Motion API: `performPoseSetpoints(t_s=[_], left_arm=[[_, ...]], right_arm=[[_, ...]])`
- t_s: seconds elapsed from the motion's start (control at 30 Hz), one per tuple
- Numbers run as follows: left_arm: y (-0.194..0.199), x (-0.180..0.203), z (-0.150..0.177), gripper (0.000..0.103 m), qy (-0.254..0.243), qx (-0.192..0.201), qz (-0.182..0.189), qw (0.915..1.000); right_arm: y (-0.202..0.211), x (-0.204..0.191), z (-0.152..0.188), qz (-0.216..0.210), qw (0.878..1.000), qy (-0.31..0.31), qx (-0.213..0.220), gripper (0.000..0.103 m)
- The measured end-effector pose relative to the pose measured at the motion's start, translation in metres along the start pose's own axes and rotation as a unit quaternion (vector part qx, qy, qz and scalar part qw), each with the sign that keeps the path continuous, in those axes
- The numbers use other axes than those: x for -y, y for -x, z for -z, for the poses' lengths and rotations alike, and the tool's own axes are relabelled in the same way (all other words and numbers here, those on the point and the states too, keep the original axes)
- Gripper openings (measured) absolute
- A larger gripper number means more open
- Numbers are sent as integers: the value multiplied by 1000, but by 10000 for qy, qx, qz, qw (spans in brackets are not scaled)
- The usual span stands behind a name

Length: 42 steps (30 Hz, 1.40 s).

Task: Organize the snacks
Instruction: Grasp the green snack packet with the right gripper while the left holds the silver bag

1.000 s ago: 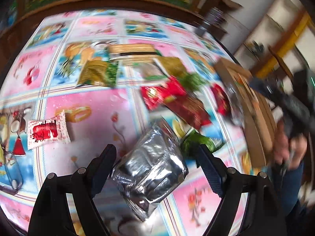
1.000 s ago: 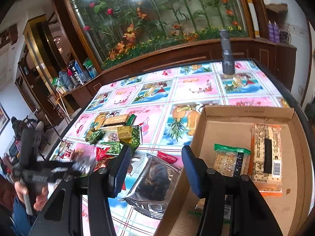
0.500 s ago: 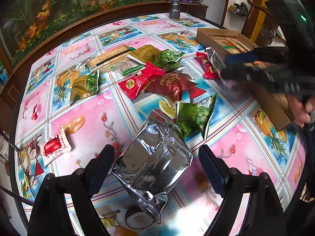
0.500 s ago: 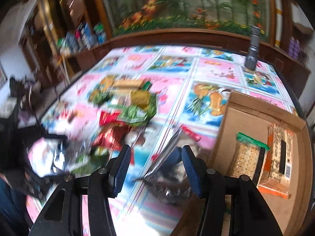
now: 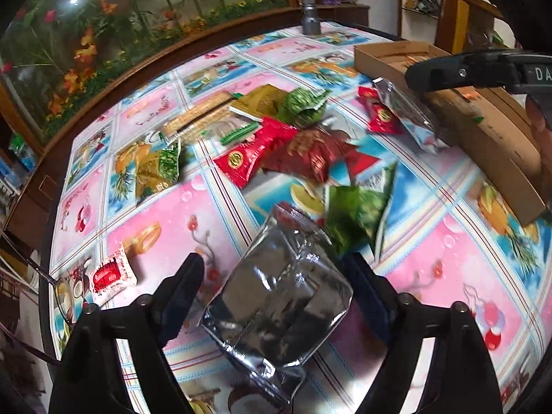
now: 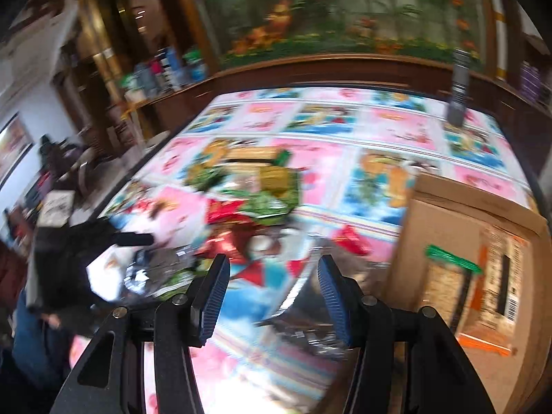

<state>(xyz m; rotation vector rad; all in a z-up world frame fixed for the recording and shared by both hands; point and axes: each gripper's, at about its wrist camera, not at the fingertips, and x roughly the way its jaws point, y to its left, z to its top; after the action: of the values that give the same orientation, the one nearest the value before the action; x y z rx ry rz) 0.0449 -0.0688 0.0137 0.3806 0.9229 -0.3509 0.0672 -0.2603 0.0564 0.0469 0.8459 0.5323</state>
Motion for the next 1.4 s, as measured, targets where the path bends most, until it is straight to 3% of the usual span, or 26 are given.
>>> performPoseSetpoints(t_s=[0.07,0.27,0.5,0.57,0.63,0.67,0.8,0.93,0.97,1.03,1.2,1.3,1.4], left_arm=[[-1,-6,-2,63,214,-41,93,9997],[-6,-24,-2,62,609,-29,-52,9981],[-9,-34,-2,65,947,-96,22,9955],[-9,-36,-2,65,977,-116,30,9951],[-9,-36,-1,64,993,-125,25,9950],[-9,-36,-1,64,990,-126,27,9950],[-8,-37,0,61,989,-104,-54,9950],[-9,-44,0,58,1126,-108,-198,9934],[-9,-47,0,58,1181,-112,-237,9927],[-10,-49,-1,58,1214,-111,-248,9922],[-11,-48,-1,62,1191,-123,-264,9925],[-13,-53,0,79,1253,-188,-386,9912],[-12,-57,3,79,1227,-234,-232,9919]], right_arm=[[-4,8,-4,76,9999,-113,-60,57],[-10,11,-9,239,9994,-4,-269,58],[-48,-2,-23,1065,9891,218,-990,58],[-51,-13,-18,834,9886,316,-1213,58],[-43,-29,-9,-561,9898,68,-1305,56],[-35,-36,-6,-1024,9875,40,-1196,54],[-11,-55,-4,-540,9965,248,-580,56],[-22,-69,5,-570,9928,685,-798,55],[-28,-71,8,-559,9917,754,-879,43],[-37,-73,14,-551,9901,805,-1009,32],[-39,-78,24,-361,9868,1166,-1061,32],[-43,-82,29,-192,9847,1351,-1083,35],[-52,-91,38,-4,9804,1576,-1182,35]])
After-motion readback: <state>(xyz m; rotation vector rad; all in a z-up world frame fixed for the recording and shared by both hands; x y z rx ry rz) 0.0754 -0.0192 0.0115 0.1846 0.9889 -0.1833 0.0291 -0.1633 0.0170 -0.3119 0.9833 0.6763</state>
